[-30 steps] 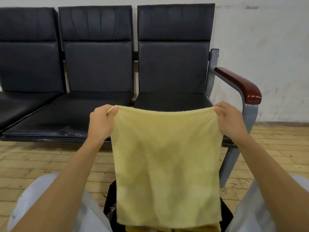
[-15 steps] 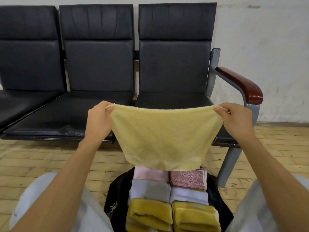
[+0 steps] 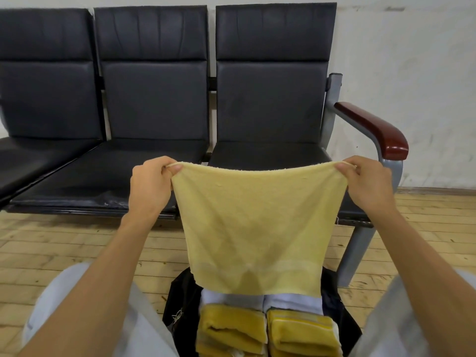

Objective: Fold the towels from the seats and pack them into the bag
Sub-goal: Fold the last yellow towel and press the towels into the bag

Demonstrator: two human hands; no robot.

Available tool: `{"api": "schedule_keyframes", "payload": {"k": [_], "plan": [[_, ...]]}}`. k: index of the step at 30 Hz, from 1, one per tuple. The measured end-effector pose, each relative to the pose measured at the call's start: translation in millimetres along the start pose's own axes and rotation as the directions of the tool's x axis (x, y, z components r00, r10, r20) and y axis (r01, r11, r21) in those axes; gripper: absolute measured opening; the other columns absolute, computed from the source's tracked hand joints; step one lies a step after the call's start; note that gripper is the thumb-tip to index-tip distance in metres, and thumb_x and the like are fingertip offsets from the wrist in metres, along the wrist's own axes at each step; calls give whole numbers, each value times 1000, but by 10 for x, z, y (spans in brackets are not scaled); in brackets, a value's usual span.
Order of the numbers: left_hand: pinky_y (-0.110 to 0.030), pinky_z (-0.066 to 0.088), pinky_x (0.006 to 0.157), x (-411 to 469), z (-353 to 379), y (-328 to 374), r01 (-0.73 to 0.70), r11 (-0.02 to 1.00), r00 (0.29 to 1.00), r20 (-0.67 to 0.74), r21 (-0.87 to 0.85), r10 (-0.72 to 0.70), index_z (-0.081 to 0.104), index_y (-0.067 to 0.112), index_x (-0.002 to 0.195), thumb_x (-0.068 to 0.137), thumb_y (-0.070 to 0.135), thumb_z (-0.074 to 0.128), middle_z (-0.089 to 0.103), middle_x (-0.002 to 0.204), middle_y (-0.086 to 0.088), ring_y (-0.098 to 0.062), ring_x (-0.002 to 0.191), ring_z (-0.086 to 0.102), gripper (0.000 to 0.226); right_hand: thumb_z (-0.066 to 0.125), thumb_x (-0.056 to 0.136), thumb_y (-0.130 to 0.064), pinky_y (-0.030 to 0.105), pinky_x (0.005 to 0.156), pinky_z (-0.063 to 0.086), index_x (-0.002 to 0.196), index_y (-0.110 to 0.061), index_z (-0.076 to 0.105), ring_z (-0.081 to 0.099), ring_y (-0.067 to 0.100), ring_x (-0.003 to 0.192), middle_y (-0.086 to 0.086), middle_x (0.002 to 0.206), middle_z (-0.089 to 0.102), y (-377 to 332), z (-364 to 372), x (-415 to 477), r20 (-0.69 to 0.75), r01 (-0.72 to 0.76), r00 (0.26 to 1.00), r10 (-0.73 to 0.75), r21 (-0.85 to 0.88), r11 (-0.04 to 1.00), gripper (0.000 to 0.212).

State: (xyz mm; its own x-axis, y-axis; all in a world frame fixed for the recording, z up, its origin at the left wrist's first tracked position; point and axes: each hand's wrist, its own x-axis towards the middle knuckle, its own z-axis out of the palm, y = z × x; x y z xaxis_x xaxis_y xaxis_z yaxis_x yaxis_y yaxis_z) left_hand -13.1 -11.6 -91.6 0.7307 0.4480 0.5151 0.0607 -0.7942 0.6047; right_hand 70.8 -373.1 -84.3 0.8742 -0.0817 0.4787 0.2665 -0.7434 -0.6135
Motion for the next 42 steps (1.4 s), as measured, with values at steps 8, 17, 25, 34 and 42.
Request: {"api": "schedule_keyframes", "payload": {"k": [8, 17, 25, 34, 42], "plan": [[-30, 51, 72, 2, 2, -5, 48, 999, 997, 66, 15, -49, 70, 13, 108, 96, 21, 58, 66, 85, -6, -18, 73, 64, 19, 53, 100, -20, 26, 84, 41, 112, -12, 69, 56, 13, 95, -2, 102, 63, -67, -6, -6, -33, -70, 996, 79, 216, 974, 21], [-41, 57, 83, 0, 3, 5, 15, 1000, 996, 85, -26, -13, 73, 10, 103, 91, 17, 65, 70, 82, -6, -16, 73, 68, 16, 52, 100, -15, 18, 71, 41, 99, -24, 68, 56, 12, 97, -4, 102, 64, -78, 18, 32, -25, -200, 972, 235, 442, 874, 18], [-30, 55, 81, -6, 2, 34, 60, 995, 988, 149, -85, -46, 72, 13, 99, 88, 16, 68, 69, 76, 4, -7, 71, 66, 12, 52, 100, -16, 17, 64, 39, 105, -21, 70, 54, 16, 100, 0, 107, 64, -66, -14, 44, -38, -251, 951, 308, 490, 835, 19], [-41, 57, 85, -17, 32, 76, 119, 979, 965, 251, -166, -75, 62, 11, 106, 97, 17, 55, 70, 81, -5, -15, 75, 69, 13, 52, 99, -15, 17, 63, 37, 110, -18, 69, 52, 14, 96, -1, 104, 62, -54, -2, 37, -34, -278, 939, 341, 508, 815, 21], [-31, 55, 81, -5, 46, 110, 239, 920, 952, 262, -311, -159, 58, 12, 108, 99, 17, 51, 67, 97, -5, -17, 91, 66, 12, 53, 98, -15, 21, 67, 42, 104, -21, 69, 53, 16, 99, -2, 106, 62, -64, -16, 38, -1, -293, 937, 349, 540, 789, 18]]}}
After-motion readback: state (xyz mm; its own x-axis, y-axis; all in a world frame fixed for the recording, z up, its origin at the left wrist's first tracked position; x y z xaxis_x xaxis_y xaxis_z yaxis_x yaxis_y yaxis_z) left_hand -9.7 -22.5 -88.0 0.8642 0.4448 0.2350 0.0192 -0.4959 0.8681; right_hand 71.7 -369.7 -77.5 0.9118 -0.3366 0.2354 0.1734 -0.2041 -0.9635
